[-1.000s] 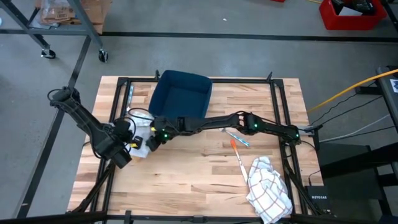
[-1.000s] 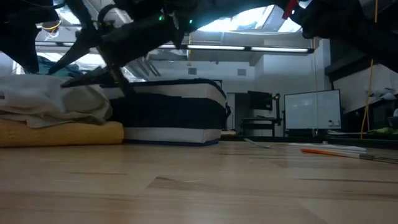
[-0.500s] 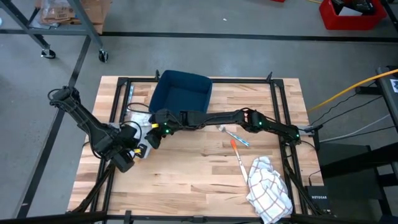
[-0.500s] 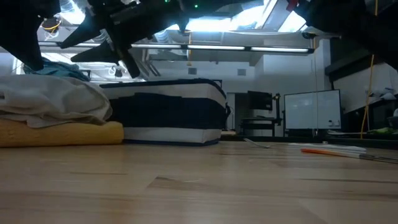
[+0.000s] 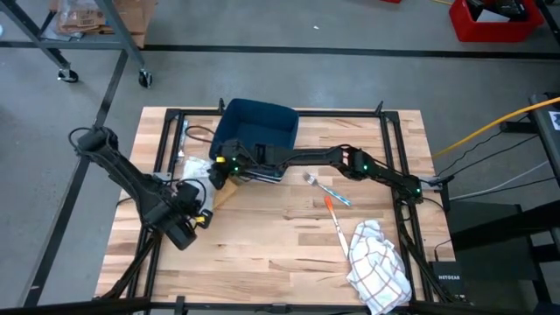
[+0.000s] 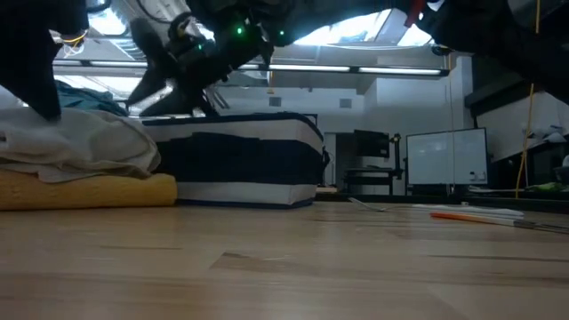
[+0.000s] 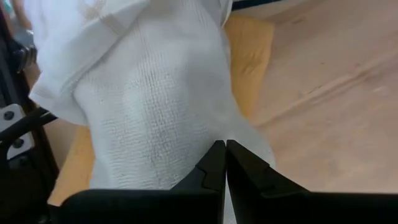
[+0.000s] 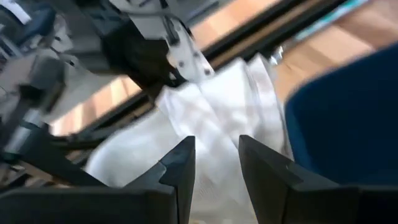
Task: Fold towel
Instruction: Stack the folded top white patterned towel on top of the yellow towel
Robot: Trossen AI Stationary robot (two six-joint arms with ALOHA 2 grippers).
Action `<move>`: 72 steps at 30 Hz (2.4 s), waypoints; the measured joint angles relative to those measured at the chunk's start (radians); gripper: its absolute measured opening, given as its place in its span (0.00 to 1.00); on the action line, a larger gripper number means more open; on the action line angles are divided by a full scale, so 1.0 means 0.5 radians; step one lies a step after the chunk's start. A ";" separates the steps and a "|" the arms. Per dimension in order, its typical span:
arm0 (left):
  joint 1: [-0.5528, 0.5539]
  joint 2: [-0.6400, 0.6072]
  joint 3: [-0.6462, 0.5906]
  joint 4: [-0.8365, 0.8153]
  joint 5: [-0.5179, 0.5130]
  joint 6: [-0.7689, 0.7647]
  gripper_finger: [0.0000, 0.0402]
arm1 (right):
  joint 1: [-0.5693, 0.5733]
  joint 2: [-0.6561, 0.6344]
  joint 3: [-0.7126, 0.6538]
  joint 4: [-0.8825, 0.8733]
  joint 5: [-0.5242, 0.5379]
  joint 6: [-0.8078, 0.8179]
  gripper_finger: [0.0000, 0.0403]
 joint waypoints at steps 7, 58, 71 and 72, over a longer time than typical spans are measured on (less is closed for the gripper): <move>0.000 0.267 0.000 0.002 0.001 -0.005 0.01 | 0.007 -0.011 -0.151 0.045 0.053 -0.009 0.31; -0.353 0.480 0.822 -0.636 0.262 -0.189 0.01 | 0.157 0.168 0.102 0.065 0.243 -0.151 0.31; -0.441 0.480 0.995 -0.652 0.260 -0.023 0.01 | 0.195 0.288 0.056 -0.179 0.274 -0.146 0.31; -0.448 0.480 0.995 -0.658 0.266 -0.008 0.01 | 0.202 0.287 0.056 -0.194 0.260 -0.137 0.31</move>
